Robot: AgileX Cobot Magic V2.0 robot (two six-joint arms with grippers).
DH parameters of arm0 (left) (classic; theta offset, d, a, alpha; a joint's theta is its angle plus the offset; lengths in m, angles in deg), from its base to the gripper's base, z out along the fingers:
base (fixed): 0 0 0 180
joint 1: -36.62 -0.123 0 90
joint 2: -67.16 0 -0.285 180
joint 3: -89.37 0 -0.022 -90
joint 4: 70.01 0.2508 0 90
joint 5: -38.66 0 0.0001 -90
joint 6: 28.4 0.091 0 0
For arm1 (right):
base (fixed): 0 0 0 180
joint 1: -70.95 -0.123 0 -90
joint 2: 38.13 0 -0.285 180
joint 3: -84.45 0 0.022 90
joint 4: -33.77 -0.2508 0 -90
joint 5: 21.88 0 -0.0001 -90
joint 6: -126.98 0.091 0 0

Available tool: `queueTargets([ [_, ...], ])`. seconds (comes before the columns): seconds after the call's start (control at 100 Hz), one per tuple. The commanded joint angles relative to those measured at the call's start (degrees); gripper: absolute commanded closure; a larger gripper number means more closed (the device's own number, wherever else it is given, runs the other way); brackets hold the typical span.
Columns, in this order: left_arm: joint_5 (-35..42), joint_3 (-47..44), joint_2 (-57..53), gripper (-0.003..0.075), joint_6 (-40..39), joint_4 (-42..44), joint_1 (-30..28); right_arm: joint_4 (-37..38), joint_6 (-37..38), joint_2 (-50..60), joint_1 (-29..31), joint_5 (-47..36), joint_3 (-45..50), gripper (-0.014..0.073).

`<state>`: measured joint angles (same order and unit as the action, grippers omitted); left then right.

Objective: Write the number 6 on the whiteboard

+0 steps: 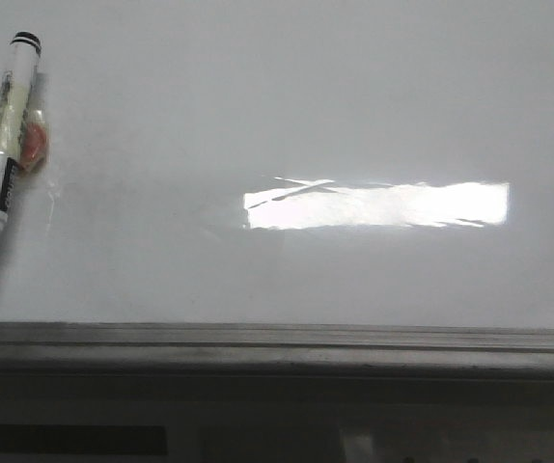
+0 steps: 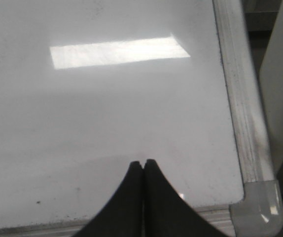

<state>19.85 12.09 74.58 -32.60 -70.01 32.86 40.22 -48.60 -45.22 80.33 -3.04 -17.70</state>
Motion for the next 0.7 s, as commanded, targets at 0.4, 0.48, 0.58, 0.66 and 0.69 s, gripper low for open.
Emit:
queueTargets([
  [0.4, 3.4, -1.3, -1.6, 0.0741, -0.4, 0.0, -0.1, 0.2, -0.4, 0.9, 0.4, -1.1, 0.9, 0.0657],
  [0.48, 3.6, -1.3, -1.6, 0.0741, -0.4, 0.0, -0.1, 0.2, -0.4, 0.9, 0.4, -1.1, 0.9, 0.0657],
  [0.58, 5.3, -1.3, -1.6, 0.0741, -0.4, 0.0, -0.1, 0.2, -0.4, 0.9, 0.4, -1.1, 0.9, 0.0657],
  [0.66, 6.4, -1.3, -1.6, 0.0741, -0.4, -0.6, -0.1, 0.2, -0.4, 0.9, 0.4, -1.1, 0.9, 0.0657],
  [0.69, 7.2, -1.3, -1.6, 0.0741, -0.4, -2.0, -0.1, 0.2, -0.4, 0.9, 0.4, -1.1, 0.9, 0.0657],
])
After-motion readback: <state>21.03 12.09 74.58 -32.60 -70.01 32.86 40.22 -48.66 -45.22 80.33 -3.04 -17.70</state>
